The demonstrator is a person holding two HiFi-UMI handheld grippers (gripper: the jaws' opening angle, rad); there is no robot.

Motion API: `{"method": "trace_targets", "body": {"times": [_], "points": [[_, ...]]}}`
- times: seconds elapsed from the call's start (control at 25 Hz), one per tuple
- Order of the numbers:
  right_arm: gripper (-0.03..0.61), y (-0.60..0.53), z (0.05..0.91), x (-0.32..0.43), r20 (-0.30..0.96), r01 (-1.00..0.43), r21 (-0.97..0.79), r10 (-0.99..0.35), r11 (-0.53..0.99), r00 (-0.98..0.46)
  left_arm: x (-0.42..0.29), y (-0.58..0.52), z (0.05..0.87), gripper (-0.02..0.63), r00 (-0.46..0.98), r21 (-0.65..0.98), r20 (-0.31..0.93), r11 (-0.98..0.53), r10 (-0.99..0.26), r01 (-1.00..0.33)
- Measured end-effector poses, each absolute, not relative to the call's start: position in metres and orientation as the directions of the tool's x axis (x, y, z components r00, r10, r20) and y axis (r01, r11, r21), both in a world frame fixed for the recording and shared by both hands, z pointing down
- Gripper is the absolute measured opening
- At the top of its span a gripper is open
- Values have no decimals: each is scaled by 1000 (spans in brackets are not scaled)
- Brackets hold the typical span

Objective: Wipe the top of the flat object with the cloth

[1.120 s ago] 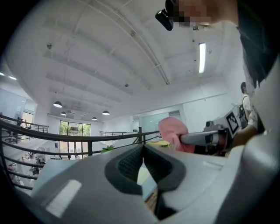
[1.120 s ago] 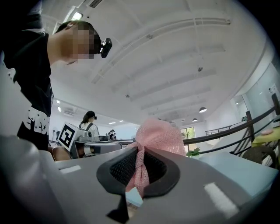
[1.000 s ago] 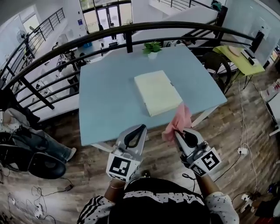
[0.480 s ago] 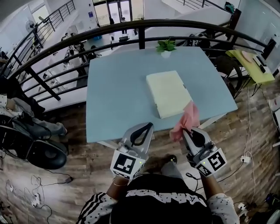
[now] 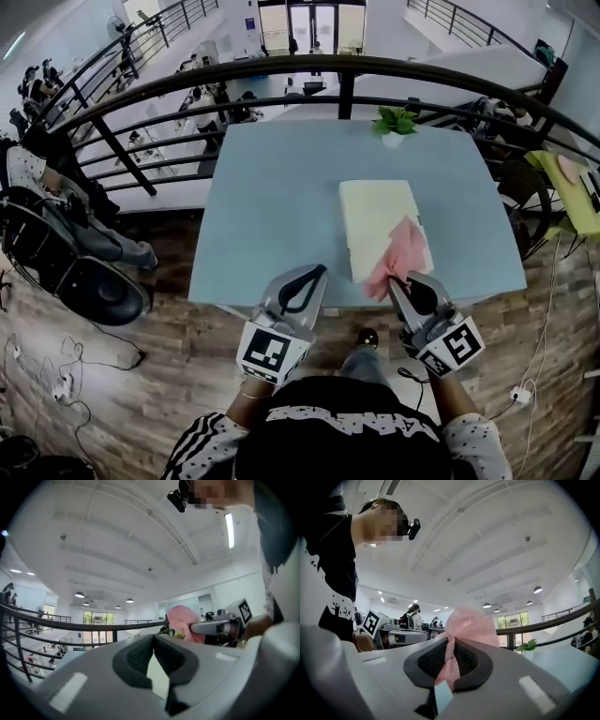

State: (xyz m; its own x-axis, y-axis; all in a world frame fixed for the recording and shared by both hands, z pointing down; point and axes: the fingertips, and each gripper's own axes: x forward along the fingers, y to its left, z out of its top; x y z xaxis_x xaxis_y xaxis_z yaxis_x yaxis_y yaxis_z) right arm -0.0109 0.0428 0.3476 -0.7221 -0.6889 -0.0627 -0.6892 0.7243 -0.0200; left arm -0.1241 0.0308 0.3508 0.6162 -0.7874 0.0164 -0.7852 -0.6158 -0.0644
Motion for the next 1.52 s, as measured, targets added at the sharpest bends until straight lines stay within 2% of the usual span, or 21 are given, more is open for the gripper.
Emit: {"method": "trace_targets", "body": {"times": [0.2,0.88,1.52], "points": [[23,-5,354,7,-41,-627,-23,-628,779,-777,-112,-4,358,0,542,-49,56,-544,-839,-838],[24,-128,379,46,50,-432,25,-433,902,-900,-82,-86,358,0,329,-109,69,-335,-942,-936],[25,-223,454,28,331,-209,147,-247,967,-911,-89,-130,381,0,133,-89,78,-140,-988,-986]]}}
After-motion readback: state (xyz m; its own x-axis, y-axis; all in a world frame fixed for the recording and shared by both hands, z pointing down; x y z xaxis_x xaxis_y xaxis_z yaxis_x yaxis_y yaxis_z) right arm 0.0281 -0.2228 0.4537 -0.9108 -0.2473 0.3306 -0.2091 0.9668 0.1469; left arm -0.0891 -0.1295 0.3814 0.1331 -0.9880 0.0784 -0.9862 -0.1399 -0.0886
